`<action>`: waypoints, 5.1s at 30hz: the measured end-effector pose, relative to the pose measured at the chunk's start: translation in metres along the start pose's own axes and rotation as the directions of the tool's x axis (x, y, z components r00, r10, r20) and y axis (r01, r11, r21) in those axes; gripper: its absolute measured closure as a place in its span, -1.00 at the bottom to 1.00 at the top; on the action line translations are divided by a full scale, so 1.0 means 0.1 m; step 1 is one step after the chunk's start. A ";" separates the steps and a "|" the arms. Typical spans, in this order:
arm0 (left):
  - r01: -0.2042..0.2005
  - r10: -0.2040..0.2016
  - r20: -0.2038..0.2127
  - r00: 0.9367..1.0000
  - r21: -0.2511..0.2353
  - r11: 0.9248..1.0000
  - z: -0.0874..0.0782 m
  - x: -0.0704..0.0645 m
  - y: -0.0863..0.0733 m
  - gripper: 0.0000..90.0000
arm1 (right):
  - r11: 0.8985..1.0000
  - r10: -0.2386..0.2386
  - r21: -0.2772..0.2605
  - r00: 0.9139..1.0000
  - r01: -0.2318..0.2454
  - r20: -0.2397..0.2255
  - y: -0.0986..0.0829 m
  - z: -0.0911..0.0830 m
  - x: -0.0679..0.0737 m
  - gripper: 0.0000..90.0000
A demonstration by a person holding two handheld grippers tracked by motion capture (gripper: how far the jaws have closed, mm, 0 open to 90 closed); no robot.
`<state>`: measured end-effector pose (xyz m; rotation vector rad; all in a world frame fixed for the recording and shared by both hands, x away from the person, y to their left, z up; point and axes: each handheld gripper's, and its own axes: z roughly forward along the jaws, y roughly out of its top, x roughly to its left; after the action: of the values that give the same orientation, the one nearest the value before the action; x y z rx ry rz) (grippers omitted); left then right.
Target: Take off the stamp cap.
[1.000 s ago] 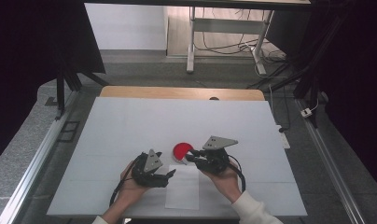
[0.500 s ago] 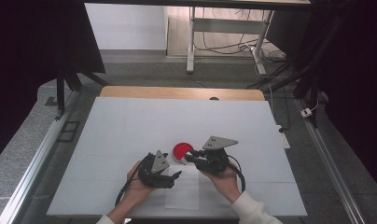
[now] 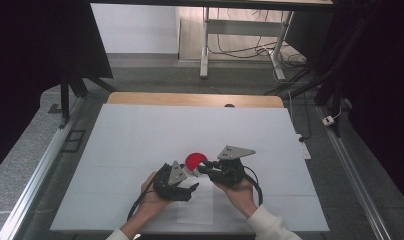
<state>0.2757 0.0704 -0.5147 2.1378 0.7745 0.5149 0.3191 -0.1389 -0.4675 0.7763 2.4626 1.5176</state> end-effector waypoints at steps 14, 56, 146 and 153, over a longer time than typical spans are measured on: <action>-0.002 0.002 -0.004 1.000 -0.008 1.000 0.08 -0.03 0.04 -0.46 | 1.000 0.003 0.002 1.000 -0.003 0.003 -0.01 0.01 0.01 0.66; -0.041 0.040 -0.028 0.999 -0.019 0.999 0.16 -0.09 0.07 0.24 | 0.999 0.038 -0.007 0.999 -0.038 0.002 -0.04 0.02 0.00 0.66; -0.029 0.029 -0.020 0.999 0.005 1.000 0.15 -0.05 0.04 0.44 | 0.997 0.049 -0.062 0.998 -0.046 0.035 0.00 -0.11 -0.06 0.66; -0.019 0.019 -0.019 1.000 0.005 1.000 0.14 -0.03 0.03 0.44 | 0.997 0.047 -0.059 0.998 -0.045 0.033 0.00 -0.10 -0.07 0.66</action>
<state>0.2832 0.0592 -0.5210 2.1489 0.7675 0.5444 0.3211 -0.1503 -0.4642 0.8468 2.3807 1.5700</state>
